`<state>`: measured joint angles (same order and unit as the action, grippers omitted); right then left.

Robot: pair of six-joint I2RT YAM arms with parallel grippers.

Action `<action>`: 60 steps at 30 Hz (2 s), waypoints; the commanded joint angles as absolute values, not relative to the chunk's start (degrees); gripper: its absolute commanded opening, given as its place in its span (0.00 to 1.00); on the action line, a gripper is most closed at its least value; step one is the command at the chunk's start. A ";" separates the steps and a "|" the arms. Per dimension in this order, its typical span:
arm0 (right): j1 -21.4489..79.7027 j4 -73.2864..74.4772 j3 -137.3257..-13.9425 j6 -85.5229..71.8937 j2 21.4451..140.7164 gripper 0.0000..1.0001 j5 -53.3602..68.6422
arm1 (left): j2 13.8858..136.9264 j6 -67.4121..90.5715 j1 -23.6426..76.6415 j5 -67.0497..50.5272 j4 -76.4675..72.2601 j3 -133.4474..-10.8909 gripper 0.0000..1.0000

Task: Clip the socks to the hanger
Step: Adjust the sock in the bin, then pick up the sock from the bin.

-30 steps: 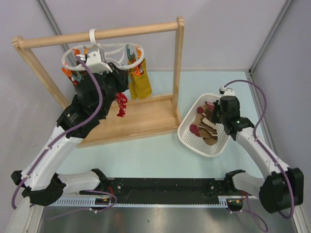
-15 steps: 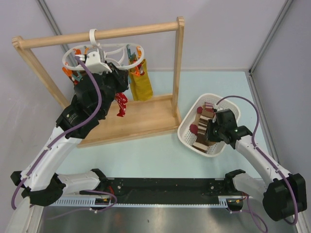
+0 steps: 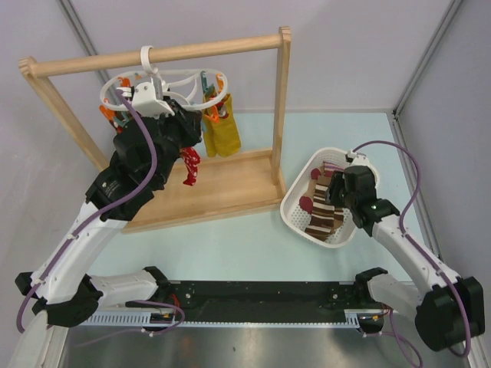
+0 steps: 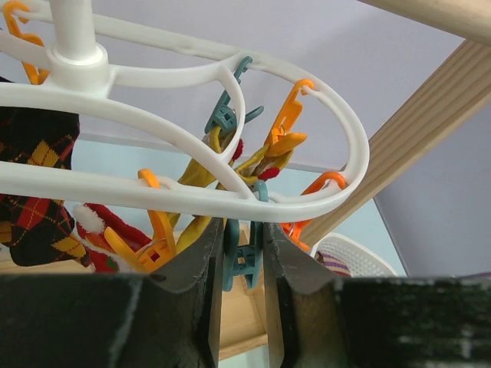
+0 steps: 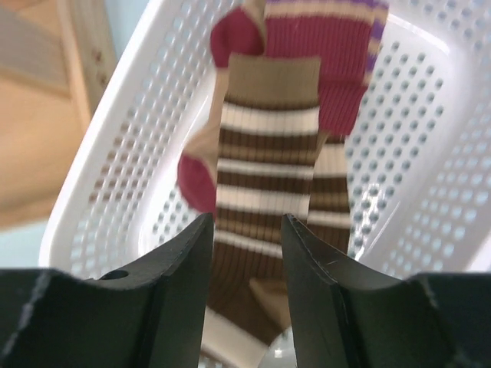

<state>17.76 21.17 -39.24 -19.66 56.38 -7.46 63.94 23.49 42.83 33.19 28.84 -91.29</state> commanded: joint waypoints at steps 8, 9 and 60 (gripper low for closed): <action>16.96 -2.36 -44.56 -21.79 78.90 0.45 -18.45 | 62.23 23.73 42.01 34.90 26.81 -92.37 0.01; 16.88 -2.98 -45.69 -21.80 79.97 0.45 -18.63 | 62.23 23.82 42.01 34.72 26.98 -92.46 0.01; 14.41 6.41 -52.03 -19.69 87.72 0.10 -13.63 | 62.58 23.64 41.92 34.45 27.07 -92.72 0.01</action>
<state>14.76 4.91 -49.95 -20.71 90.74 -14.02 63.70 23.90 42.83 32.73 29.26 -91.29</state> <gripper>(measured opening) 0.146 0.263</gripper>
